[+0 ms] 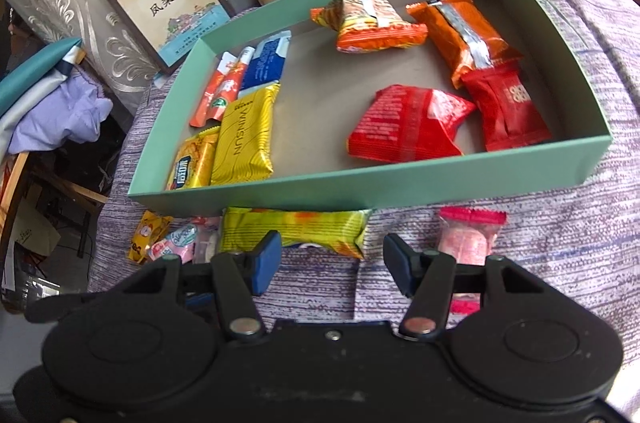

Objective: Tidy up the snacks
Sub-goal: 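Grasp the pink floral packet with left gripper while right grasps yellow-green stick bag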

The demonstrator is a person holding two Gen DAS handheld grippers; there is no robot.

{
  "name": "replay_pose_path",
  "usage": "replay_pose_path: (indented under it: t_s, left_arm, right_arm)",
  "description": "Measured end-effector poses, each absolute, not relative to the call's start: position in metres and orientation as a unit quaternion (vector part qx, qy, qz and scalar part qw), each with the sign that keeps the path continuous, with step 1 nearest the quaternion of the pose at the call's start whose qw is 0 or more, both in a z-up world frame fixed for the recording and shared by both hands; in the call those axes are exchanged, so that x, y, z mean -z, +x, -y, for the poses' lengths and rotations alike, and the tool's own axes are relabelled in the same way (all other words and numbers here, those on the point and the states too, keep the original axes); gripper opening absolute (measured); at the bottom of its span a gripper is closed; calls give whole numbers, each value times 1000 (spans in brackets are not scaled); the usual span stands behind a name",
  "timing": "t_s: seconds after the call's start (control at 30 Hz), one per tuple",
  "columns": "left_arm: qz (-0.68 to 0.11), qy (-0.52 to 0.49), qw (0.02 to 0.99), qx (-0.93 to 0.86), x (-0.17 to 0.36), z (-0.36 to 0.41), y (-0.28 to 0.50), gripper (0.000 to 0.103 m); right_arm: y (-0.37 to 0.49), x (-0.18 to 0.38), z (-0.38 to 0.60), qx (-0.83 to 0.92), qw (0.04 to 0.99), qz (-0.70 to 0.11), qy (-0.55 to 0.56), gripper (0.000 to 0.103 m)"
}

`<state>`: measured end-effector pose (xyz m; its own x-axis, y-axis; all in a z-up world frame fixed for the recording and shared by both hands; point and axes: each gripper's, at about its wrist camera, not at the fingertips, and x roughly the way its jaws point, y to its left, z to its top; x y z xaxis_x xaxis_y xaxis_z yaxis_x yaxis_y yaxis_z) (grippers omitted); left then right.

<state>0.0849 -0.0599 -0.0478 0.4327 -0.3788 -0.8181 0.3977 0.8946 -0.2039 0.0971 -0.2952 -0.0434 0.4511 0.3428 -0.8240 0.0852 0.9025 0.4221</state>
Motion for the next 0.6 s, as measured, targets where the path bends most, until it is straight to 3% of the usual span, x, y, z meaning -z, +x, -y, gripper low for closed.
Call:
replay_pose_path:
  t_s: [0.07, 0.17, 0.27, 0.33, 0.37, 0.4, 0.47, 0.6]
  left_arm:
    - [-473, 4, 856, 207, 45, 53, 90, 16]
    - [-466, -11, 866, 183, 40, 41, 106, 43]
    - [-473, -20, 861, 188, 44, 43, 122, 45]
    - [-485, -22, 852, 197, 51, 50, 129, 43]
    - [-491, -22, 846, 206, 55, 53, 130, 38]
    - [-492, -23, 843, 216, 56, 56, 130, 25]
    - [-488, -19, 838, 243, 55, 64, 123, 8]
    - [-489, 6, 825, 283, 54, 82, 106, 9]
  right_arm:
    - [94, 44, 300, -72, 826, -518, 211, 57]
    - [94, 44, 306, -69, 822, -519, 224, 57]
    - [99, 46, 307, -74, 814, -522, 243, 57]
    - [102, 47, 305, -80, 812, -522, 248, 57]
    - [103, 47, 305, -81, 812, -522, 248, 57]
    - [104, 46, 304, -81, 813, -521, 248, 57]
    - [104, 46, 306, -80, 812, -522, 248, 57]
    - [104, 48, 312, -69, 810, -525, 252, 57]
